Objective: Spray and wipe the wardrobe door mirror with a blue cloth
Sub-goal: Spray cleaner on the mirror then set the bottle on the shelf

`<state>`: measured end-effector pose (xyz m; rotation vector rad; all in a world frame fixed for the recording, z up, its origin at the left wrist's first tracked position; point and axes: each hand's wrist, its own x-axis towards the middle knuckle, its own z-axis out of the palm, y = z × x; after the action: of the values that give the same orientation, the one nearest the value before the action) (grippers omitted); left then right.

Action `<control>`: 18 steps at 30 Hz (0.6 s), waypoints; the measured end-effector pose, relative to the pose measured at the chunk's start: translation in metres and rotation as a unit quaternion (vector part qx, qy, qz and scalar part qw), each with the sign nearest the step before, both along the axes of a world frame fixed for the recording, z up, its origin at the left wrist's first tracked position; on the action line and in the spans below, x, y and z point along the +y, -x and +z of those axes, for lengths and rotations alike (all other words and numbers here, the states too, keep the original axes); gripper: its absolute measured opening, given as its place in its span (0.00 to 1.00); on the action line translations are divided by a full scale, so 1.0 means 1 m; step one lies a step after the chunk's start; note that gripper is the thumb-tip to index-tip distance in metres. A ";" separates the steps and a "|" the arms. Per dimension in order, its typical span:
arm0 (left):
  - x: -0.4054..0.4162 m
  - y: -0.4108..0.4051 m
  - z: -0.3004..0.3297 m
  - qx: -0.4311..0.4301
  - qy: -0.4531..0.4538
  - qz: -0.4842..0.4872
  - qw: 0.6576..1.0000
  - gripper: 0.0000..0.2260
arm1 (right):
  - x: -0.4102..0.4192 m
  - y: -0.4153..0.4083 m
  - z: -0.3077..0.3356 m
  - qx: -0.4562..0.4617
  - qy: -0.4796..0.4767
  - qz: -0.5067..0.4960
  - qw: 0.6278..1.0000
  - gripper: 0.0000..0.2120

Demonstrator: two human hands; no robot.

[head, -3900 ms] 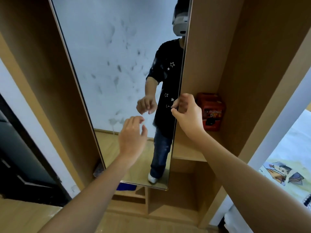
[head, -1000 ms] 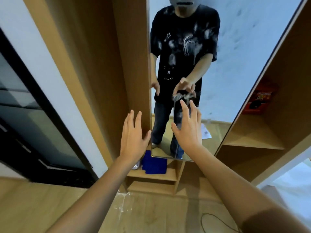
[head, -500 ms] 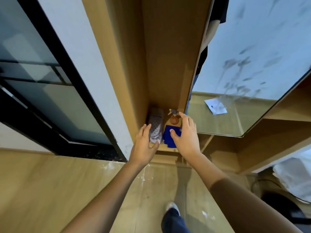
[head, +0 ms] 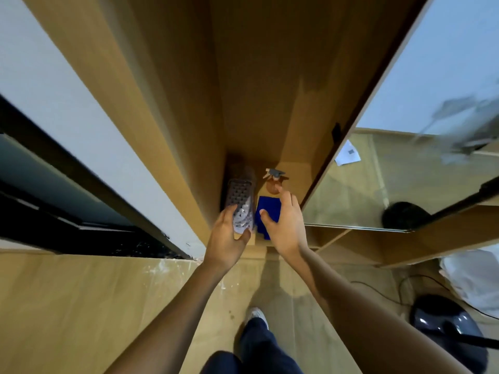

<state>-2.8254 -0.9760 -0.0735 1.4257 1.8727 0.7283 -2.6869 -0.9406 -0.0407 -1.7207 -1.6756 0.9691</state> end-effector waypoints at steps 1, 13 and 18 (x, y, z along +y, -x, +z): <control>0.009 0.002 -0.006 -0.007 0.001 -0.002 1.000 0.27 | 0.009 0.003 -0.005 -0.002 0.006 -0.006 1.000 0.27; 0.087 0.047 -0.069 -0.048 0.005 -0.079 0.996 0.26 | 0.083 0.055 -0.074 0.010 0.033 -0.139 0.990 0.31; 0.110 0.052 -0.108 -0.061 0.008 -0.111 0.992 0.28 | 0.108 0.065 -0.119 0.033 0.035 -0.197 0.979 0.28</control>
<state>-2.8772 -0.8661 -0.1812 1.5145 1.5932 0.6725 -2.7519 -0.8324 -0.1595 -1.9466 -1.2057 0.8924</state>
